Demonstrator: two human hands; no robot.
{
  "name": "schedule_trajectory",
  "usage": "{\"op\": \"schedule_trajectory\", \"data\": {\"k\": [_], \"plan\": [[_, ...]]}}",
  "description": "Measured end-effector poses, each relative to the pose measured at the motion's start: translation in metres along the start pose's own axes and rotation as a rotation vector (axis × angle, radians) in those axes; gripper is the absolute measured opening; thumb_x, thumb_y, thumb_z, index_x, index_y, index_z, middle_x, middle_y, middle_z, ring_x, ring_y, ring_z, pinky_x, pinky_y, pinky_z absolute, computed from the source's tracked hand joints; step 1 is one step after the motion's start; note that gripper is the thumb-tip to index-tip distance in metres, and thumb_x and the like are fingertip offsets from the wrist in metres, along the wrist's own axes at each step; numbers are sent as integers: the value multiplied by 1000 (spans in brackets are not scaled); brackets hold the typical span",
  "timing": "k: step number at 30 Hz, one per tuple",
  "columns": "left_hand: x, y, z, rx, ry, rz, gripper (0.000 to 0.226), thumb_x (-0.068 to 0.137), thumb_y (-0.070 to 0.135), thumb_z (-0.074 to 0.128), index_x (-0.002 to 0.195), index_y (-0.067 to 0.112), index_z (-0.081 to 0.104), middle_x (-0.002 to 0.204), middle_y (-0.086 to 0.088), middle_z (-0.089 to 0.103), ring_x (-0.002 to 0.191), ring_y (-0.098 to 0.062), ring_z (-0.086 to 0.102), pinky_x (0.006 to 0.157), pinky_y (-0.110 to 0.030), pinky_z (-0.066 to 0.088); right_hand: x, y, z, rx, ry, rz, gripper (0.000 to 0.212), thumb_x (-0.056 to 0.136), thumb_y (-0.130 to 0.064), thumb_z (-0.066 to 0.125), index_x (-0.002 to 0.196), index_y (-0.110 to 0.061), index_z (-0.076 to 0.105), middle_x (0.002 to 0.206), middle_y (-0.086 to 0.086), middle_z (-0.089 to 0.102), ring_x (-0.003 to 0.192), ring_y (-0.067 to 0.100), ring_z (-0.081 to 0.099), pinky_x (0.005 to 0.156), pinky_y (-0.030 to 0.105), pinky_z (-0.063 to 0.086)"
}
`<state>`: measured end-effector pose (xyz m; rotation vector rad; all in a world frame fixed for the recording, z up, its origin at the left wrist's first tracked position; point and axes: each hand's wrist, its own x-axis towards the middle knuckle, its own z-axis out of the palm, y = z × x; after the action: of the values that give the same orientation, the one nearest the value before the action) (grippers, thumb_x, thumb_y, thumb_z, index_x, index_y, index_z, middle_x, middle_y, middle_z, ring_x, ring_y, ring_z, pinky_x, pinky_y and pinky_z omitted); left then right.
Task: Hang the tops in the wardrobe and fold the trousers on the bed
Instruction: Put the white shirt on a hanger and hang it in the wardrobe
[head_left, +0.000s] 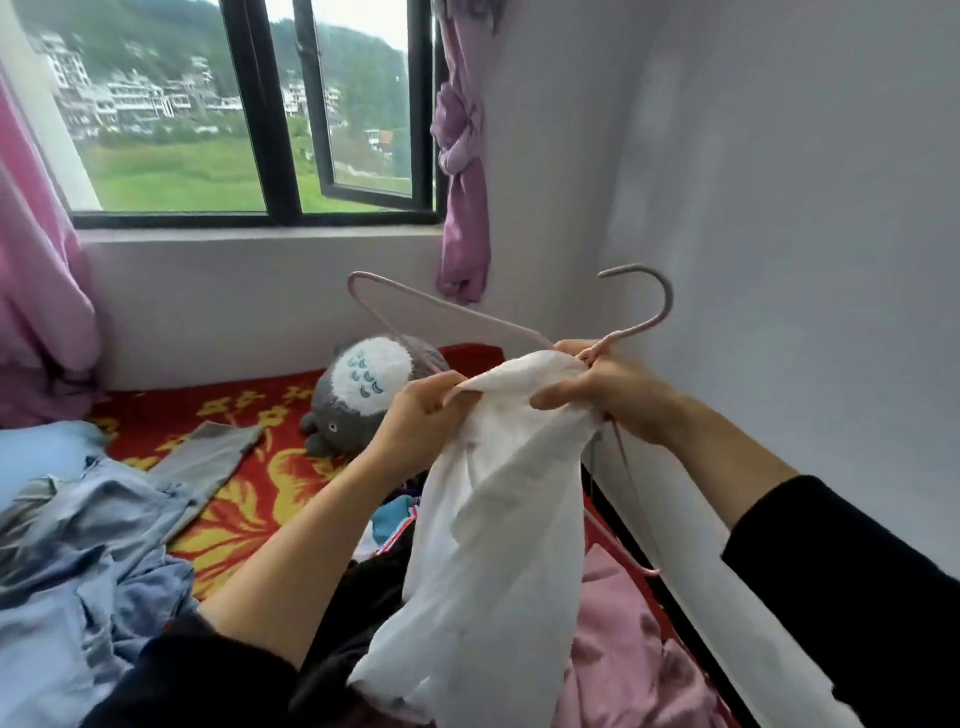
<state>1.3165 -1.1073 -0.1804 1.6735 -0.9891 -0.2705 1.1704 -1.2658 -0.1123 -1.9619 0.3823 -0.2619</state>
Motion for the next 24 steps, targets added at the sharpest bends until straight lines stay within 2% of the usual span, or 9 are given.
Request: {"op": "schedule_trajectory", "data": {"k": [4,6,8,10,12,16,18,20,24], "plan": [[14,74,-27,-19,120,113,19,94,24,57,90,17,74,80,-6,71,69,-20,65,64,-40,59,11,-17,1,-170,299,-21,23,56,-7,66,76,-1,55,64,1,53,50,8,49,45,18,38],[19,107,-35,-21,174,171,18,93,23,57,91,21,75,80,-1,72,69,-15,66,59,-35,59,20,-24,9,-403,459,-29,19,67,-3,62,64,-11,46,61,-2,50,54,15,47,44,21,32],[26,131,-43,-65,268,215,18,94,22,56,89,21,74,75,-3,69,60,-12,62,50,-29,54,29,-29,17,-536,477,-55,19,71,-1,58,65,-14,46,66,1,54,65,25,51,50,24,34],[33,146,-55,-129,416,212,17,94,21,56,85,20,71,65,-2,59,48,-4,52,42,-20,46,35,-34,20,-517,459,-39,9,71,-2,59,77,-7,59,78,7,63,76,29,58,59,27,42],[38,158,-74,-182,563,193,22,94,22,56,75,22,66,60,1,51,44,-3,46,40,-17,41,39,-38,17,-456,426,-4,18,70,-5,67,88,-7,66,85,6,66,80,26,60,65,27,44],[43,175,-123,-170,845,195,28,93,33,53,71,17,61,63,-3,50,52,-10,43,52,-20,39,36,-45,-1,-380,356,-2,12,68,-9,76,73,-10,65,70,3,59,63,16,51,48,23,37],[43,181,-144,-171,877,231,29,88,38,55,69,17,60,66,-6,50,61,-16,43,60,-26,37,37,-54,-14,-367,412,-66,20,59,-21,78,60,-7,63,57,3,52,54,15,45,45,26,33],[42,187,-155,-196,911,267,32,85,37,56,56,23,54,58,1,47,62,-17,41,60,-29,36,41,-72,-27,-379,521,-144,23,49,-31,65,53,-10,57,51,2,47,48,13,39,47,28,31],[37,183,-163,-100,965,239,43,90,32,55,51,21,43,51,2,39,53,-14,35,56,-27,31,45,-109,-53,-258,736,-285,23,66,-24,66,76,-4,65,70,6,59,67,20,54,62,30,43]]}}
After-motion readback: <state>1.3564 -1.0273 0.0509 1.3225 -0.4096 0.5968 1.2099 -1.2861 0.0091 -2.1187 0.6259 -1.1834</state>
